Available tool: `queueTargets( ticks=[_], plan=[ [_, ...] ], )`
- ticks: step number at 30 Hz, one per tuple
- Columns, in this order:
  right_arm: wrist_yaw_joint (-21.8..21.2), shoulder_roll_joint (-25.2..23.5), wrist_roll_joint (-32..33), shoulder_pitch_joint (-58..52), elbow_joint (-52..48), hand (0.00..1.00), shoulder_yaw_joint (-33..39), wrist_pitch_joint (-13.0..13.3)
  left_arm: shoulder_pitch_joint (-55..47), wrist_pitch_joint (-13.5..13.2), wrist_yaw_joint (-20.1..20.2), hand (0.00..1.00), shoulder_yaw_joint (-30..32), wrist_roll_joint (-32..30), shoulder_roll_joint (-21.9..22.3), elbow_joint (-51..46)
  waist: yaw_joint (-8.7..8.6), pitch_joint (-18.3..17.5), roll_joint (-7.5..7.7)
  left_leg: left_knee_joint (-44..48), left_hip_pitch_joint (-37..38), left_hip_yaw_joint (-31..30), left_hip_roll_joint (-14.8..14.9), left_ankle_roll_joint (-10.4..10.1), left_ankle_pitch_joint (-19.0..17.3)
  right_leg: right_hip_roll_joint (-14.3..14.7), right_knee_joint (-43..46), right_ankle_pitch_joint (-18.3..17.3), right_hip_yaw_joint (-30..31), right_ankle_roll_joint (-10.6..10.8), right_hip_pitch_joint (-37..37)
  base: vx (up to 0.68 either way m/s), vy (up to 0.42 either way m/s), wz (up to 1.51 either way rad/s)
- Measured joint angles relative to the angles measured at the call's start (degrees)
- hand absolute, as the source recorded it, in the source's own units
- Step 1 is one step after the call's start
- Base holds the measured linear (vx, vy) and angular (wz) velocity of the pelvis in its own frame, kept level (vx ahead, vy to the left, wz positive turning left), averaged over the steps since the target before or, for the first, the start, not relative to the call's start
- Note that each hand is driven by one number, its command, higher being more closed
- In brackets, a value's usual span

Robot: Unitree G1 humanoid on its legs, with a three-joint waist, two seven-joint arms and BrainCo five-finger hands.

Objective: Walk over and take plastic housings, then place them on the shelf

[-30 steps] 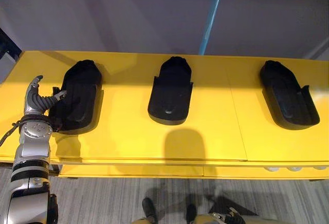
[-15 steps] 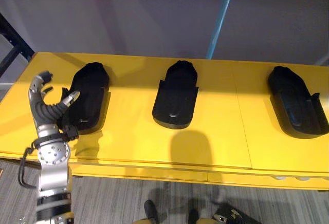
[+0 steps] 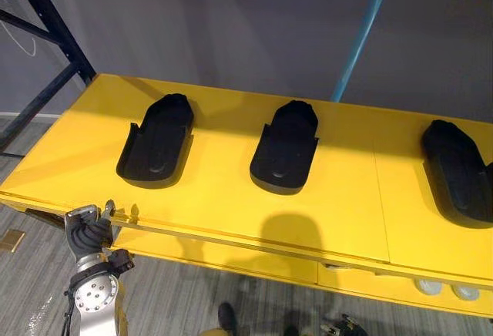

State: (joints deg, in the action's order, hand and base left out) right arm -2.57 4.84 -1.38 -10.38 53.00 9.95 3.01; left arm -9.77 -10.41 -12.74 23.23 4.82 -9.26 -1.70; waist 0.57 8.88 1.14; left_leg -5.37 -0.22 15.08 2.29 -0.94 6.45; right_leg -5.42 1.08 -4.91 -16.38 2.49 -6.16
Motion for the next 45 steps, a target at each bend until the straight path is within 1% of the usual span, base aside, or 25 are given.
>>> queueTargets(
  ticks=[1, 6, 12, 19, 21, 23, 25, 34, 36, 42, 45],
  plan=[
    [0.12, -0.01, 0.00, 0.05, 0.00, 0.00, -0.07, 0.00, 0.00, 0.00, 0.60, 1.00, 0.00, 0.28, 0.28, 0.14, 0.24, -0.11, 0.06, 0.00, 0.09, 0.01, 0.02, -0.01, 0.01, 0.01, 0.01, 0.00, 0.00, 0.00, -0.09, 0.00, 0.000, 0.00],
    [0.23, -0.05, 0.01, 0.33, 0.02, 0.00, -1.20, -0.01, 0.03, 0.04, 1.77, 1.00, -0.08, 0.60, 0.50, 0.74, 0.23, -0.68, 0.65, -0.02, 0.42, -0.01, 0.03, -0.03, 0.00, 0.00, 0.02, -0.05, -0.01, 0.07, -0.39, -0.01, 0.001, 0.00],
    [0.23, -0.11, 0.04, 0.45, 0.40, 0.00, -1.17, -0.03, 0.67, 0.15, 1.87, 1.00, -0.38, 0.58, 0.40, 1.95, 0.17, -1.31, 1.29, -0.01, 0.42, 0.17, -0.03, -0.27, -0.21, -0.08, 0.01, -0.12, 0.13, 0.17, 0.02, -0.02, 0.004, 0.00],
    [0.23, -0.14, 0.04, 0.96, 0.53, 0.00, -1.18, -0.05, 2.92, 0.51, 2.14, 1.00, -2.44, 0.51, -0.75, 5.19, -0.02, -1.73, 1.41, 0.00, 0.39, 0.70, 0.01, -0.40, -0.30, -0.02, -0.47, -0.11, 0.60, 0.17, 0.09, 0.01, -0.001, -0.04],
    [0.22, -0.15, 0.04, 1.31, 0.53, 0.00, -1.21, -0.06, 3.32, 0.64, 2.45, 1.00, -2.44, 0.51, -1.25, 6.05, -0.33, -1.74, 1.42, -0.01, 0.39, 0.87, 0.08, -0.48, -0.35, 0.08, -0.50, -0.11, 0.97, 0.16, 0.18, 0.01, -0.002, -0.07],
    [0.19, -0.18, 0.04, 1.61, 0.47, 0.00, -1.27, -0.06, 3.58, 1.06, 3.31, 1.00, -2.46, 0.49, -2.38, 7.46, -1.05, -1.76, 1.41, -0.01, 0.41, 1.26, 0.20, -0.59, -0.43, 0.16, -0.53, -0.11, 1.37, 0.16, 0.21, 0.01, -0.003, -0.08],
    [0.17, -0.13, 0.03, 1.58, 0.47, 0.00, -1.74, -0.06, 4.67, 1.69, 3.60, 1.00, -2.48, 0.42, -3.09, 8.11, -1.22, -1.76, 1.41, -0.01, 0.41, 1.43, 0.28, -0.68, -0.49, 0.22, -0.55, -0.11, 1.49, 0.16, 0.21, 0.01, -0.003, -0.06],
    [0.13, -0.03, 0.02, 1.64, 0.38, 0.00, -2.11, -0.07, 8.15, 1.88, 4.01, 1.00, -4.51, -1.78, -6.04, 10.36, -1.98, -1.76, 1.40, -0.01, 0.52, 1.96, 0.35, -0.88, -0.68, 0.23, -0.60, -0.11, 1.83, 0.16, 0.34, 0.00, 0.003, -0.02],
    [0.13, -0.03, 0.02, 1.74, 0.34, 0.00, -2.11, -0.07, 8.38, 2.32, 3.98, 1.00, -4.51, -2.34, -6.68, 11.35, -2.56, -1.76, 1.39, -0.01, 0.57, 2.12, 0.38, -1.01, -0.82, 0.24, -0.71, -0.11, 1.99, 0.16, 0.56, -0.02, 0.006, -0.04],
    [0.06, -0.02, 0.00, 1.62, 0.26, 0.00, -2.11, -0.11, 10.76, 3.06, 3.72, 1.00, -4.51, -4.25, -8.04, 14.12, -2.63, -1.73, 1.36, 0.00, 0.86, 2.82, 0.39, -1.22, -1.30, 0.25, -0.86, -0.12, 2.95, 0.17, 0.59, 0.00, 0.007, -0.07],
    [0.04, -0.02, -0.07, 1.62, 0.16, 0.00, -2.11, -0.16, 12.60, 4.17, 3.55, 1.00, -4.54, -5.14, -9.11, 16.06, -2.73, -1.71, 1.34, 0.00, 0.74, 2.91, 0.39, -1.25, -1.36, 0.25, -0.88, -0.12, 3.00, 0.17, 0.55, 0.01, 0.001, -0.02]
  ],
)
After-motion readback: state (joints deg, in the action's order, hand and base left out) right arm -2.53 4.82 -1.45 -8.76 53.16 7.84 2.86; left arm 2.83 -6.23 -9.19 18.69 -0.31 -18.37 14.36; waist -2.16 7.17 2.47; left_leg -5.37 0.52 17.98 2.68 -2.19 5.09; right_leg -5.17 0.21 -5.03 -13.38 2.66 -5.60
